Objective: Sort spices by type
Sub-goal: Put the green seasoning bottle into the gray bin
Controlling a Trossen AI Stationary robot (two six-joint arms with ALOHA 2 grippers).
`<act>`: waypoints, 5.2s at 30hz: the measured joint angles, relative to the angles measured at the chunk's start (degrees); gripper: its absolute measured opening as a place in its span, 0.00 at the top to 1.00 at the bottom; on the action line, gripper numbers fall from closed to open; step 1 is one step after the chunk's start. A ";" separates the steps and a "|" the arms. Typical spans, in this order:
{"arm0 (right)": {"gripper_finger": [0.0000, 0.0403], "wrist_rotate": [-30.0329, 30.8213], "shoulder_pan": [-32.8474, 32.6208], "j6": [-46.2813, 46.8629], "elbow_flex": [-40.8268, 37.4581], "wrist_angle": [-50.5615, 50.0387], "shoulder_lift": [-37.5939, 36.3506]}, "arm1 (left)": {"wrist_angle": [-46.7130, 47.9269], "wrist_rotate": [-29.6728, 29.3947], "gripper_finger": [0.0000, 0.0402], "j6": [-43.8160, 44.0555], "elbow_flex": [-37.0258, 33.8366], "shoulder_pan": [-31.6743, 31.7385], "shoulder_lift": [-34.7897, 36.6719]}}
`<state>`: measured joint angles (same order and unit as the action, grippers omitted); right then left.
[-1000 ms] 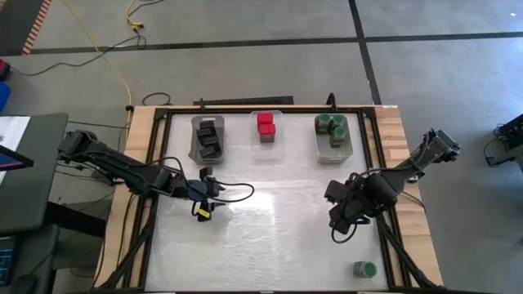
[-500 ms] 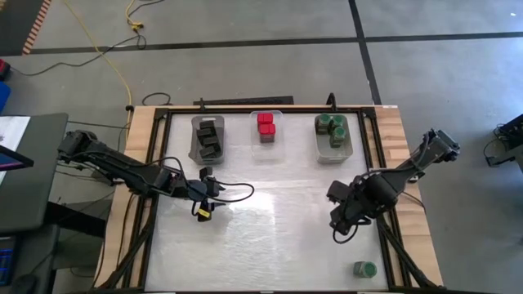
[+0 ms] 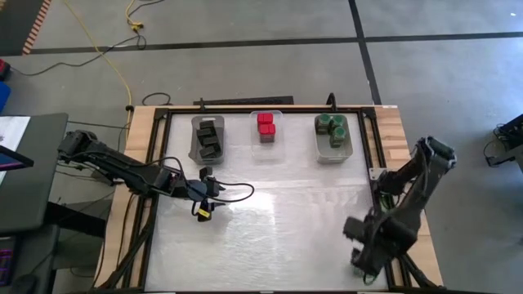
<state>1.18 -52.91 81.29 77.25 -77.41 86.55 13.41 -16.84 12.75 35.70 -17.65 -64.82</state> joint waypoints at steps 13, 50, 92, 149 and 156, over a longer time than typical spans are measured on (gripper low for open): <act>0.10 -4.49 -7.83 2.44 0.00 10.98 8.18 | 0.00 0.00 0.42 0.49 0.00 0.00 0.00; 0.34 0.16 -14.64 11.30 -0.17 13.84 16.12 | -0.50 0.00 0.42 0.52 0.00 0.00 0.00; 0.44 16.97 3.39 -26.31 -3.72 7.07 10.31 | -0.44 0.00 0.42 0.33 0.00 0.00 0.00; 0.44 0.27 91.55 -125.89 -10.64 15.16 -8.46 | -0.90 -0.02 0.42 -9.29 0.00 0.02 0.00; 0.44 -2.03 93.43 -129.42 -15.24 20.91 -8.45 | -0.90 -0.04 0.42 -9.29 0.00 0.00 0.00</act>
<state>-0.86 40.51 -48.12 62.01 -56.50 78.11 12.51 -16.88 3.46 35.70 -17.65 -64.82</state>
